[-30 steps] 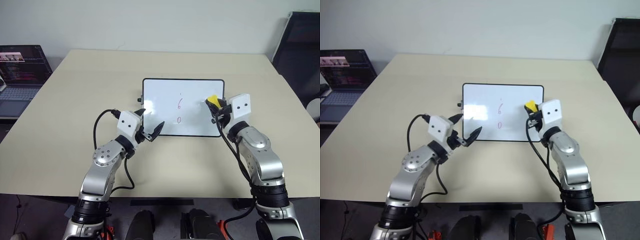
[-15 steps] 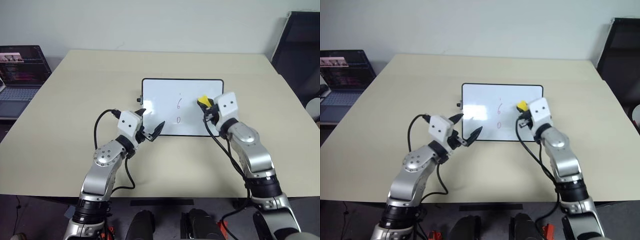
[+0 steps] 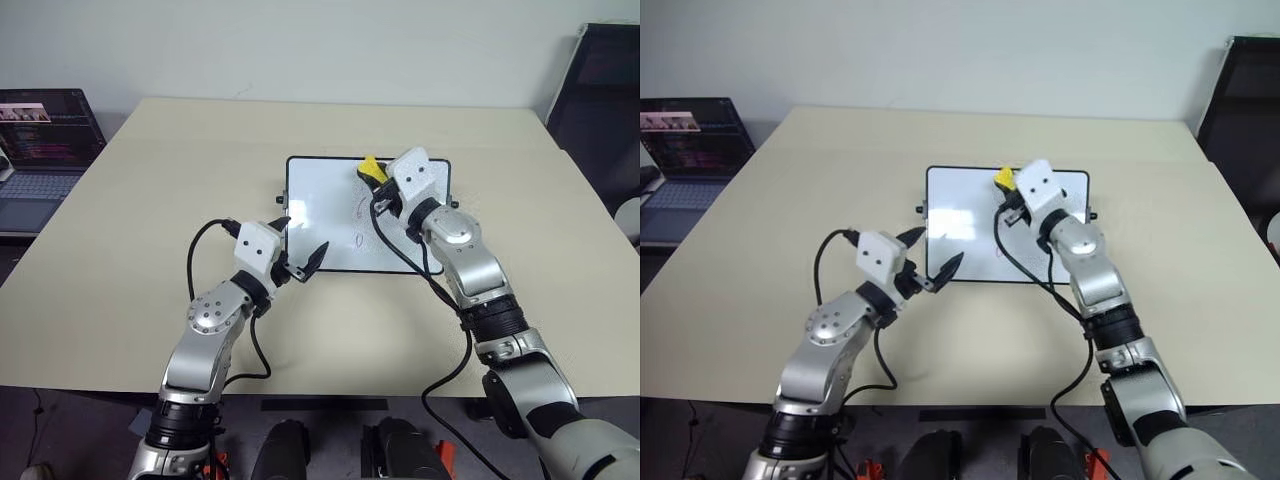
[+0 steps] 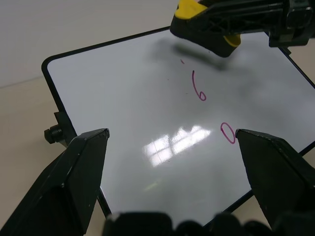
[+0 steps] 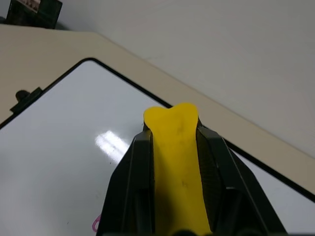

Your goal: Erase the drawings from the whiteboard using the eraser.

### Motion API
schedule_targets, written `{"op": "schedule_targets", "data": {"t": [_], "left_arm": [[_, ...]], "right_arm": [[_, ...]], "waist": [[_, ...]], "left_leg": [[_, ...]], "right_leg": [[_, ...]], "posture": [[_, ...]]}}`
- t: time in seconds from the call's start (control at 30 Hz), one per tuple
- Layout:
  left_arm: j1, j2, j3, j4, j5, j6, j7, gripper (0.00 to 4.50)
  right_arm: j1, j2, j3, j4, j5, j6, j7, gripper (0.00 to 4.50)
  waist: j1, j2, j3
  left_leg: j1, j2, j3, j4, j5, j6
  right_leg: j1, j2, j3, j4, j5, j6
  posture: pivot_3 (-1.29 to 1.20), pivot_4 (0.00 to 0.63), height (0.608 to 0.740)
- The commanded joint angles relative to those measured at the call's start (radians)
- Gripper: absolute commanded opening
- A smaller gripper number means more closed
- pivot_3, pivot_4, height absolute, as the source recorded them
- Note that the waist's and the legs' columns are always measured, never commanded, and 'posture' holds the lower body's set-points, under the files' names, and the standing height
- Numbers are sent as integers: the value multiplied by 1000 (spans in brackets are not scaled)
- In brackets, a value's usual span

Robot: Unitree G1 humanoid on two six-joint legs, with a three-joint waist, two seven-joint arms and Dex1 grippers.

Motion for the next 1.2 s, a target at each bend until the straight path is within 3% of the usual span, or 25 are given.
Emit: {"op": "schedule_targets", "data": {"t": [0.03,0.77,1.2], "left_arm": [[13,0,12,-62,-3,-2,16,4500],[35,9,13,-92,-6,11,37,4500],[24,21,21,-81,-11,6,31,4500]], "right_arm": [[-52,10,3,38,-19,-58,5,868],[-143,5,-30,236,-77,-154,-95,868],[-16,-8,79,204,-139,-151,8,868]], "waist": [[0,0,0],[-1,0,0],[-2,0,0]], "left_leg": [[0,0,0,0,0,0],[0,0,-1,0,0,0],[3,0,-1,0,0,0]], "right_leg": [[0,0,0,0,0,0],[0,0,0,1,0,0],[2,0,1,1,0,0]], "posture": [[0,150,740],[0,150,740],[0,150,740]]}}
